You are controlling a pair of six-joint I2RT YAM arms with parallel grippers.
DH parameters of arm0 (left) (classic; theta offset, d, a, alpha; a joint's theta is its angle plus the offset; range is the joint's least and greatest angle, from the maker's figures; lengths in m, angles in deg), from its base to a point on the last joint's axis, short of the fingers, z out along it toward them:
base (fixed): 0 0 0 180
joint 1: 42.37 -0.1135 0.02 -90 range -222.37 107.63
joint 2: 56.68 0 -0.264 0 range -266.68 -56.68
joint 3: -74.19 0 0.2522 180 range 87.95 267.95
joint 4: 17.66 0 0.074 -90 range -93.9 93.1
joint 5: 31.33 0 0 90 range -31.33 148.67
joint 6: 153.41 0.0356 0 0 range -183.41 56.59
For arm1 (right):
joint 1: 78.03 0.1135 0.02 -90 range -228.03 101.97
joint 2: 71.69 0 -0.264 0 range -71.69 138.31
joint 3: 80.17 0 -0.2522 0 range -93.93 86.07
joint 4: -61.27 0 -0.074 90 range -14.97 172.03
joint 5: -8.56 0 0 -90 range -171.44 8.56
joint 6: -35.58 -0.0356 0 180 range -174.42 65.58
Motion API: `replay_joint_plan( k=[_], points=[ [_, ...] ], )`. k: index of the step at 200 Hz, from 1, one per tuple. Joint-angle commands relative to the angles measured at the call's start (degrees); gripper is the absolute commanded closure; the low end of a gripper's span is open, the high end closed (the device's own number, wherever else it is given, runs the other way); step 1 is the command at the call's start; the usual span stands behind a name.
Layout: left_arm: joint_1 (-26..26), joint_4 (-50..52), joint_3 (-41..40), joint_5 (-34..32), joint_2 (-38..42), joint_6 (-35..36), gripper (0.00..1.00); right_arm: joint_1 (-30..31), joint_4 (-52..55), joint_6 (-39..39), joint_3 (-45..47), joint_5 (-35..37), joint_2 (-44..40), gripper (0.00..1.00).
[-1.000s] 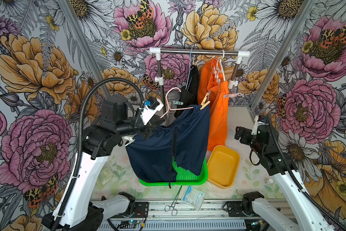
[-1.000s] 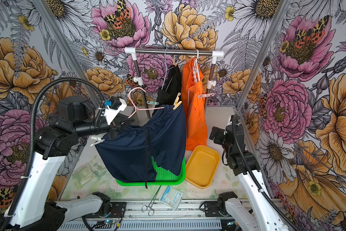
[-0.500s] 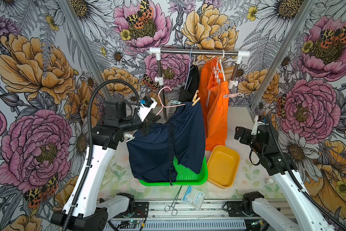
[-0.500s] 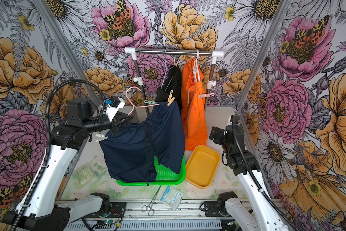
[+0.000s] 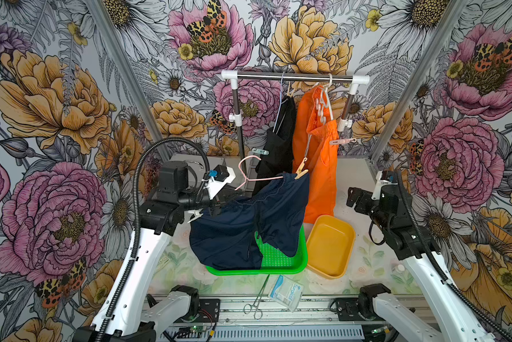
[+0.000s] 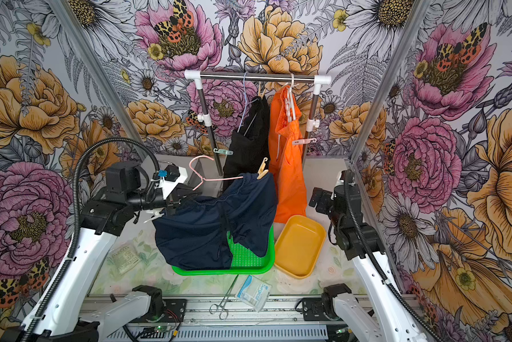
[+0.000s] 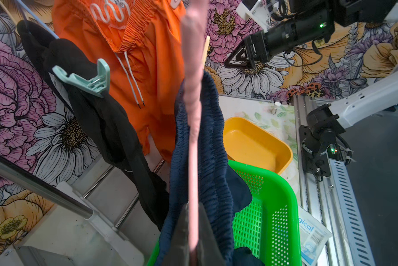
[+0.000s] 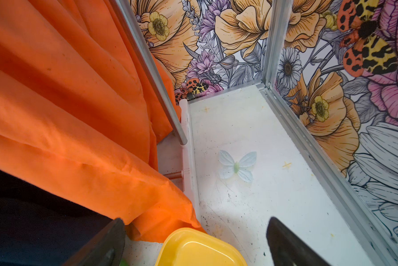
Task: Remove the clothespins securing shorts to the hanger
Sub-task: Remove the clothespin from the hanger.
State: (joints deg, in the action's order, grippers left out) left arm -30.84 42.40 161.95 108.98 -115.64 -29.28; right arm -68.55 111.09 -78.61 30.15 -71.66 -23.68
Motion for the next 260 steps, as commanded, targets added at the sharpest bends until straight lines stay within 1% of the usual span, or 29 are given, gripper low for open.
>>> replay_joint_plan(
  k=[1, 10, 19, 52, 77, 113, 138, 152, 174, 187, 208, 224, 260],
  points=[
    [0.03, 1.88, -1.37, 2.8, 2.94, 1.56, 1.0, 0.35, -0.37, 0.43, 0.06, -2.54, -0.71, 0.03],
    [0.2, 2.12, -2.41, 2.87, 3.83, 1.07, 1.0, 0.36, -0.65, 0.77, -0.09, -4.51, -0.72, 0.03],
    [0.61, 2.16, -3.4, 2.79, 4.58, 0.73, 1.0, 0.34, -1.44, 1.68, -0.01, -7.94, -0.72, 0.03],
    [1.64, 2.13, -5.48, 1.84, 5.92, -0.26, 1.0, 0.31, -6.72, 5.3, 0.51, -23.85, -0.74, 0.04],
    [1.75, 2.15, -6.91, 2.34, 6.87, -0.64, 1.0, 0.29, -13.03, 6.52, 1.91, -35.59, -1.03, 0.04],
    [0.6, 2.16, -7.18, 3.45, 8.92, -1.45, 1.0, 0.35, -21.43, 9.18, 4.68, -46.89, -1.53, 0.08],
    [-1.82, 2.84, -6.4, 6.79, 9.78, -2.46, 1.0, 0.35, -27.99, 9.37, 6.58, -54.43, -2.44, 0.09],
    [-2.77, 3.57, -6.23, 7.85, 9.99, -3.1, 1.0, 0.36, -31.57, 8.93, 7.37, -57.21, -3.07, 0.08],
    [-2.92, 4.64, -6.28, 8.39, 10.14, -3.89, 1.0, 0.36, -38.15, 7.61, 8.95, -60.51, -3.88, 0.06],
    [-2.98, 4.61, -6.69, 9.2, 10.27, -4.02, 1.0, 0.37, -40.17, 7.39, 9.01, -61.68, -3.68, 0.06],
    [-2.45, 4.61, -6.79, 10.03, 10.36, -4.25, 1.0, 0.61, -40.2, 7.64, 7.02, -64.66, -1.5, 0.06],
    [-1.67, 4.66, -6.59, 9.99, 10.27, -4.27, 1.0, 1.17, -40.02, 7.57, 5.24, -66.98, 0.82, 0.1],
    [0.6, 4.62, -6.49, 9.06, 9.79, -3.69, 1.0, 3.16, -39.66, 7.92, 2.28, -68.83, 4.82, 0.15]
  ],
)
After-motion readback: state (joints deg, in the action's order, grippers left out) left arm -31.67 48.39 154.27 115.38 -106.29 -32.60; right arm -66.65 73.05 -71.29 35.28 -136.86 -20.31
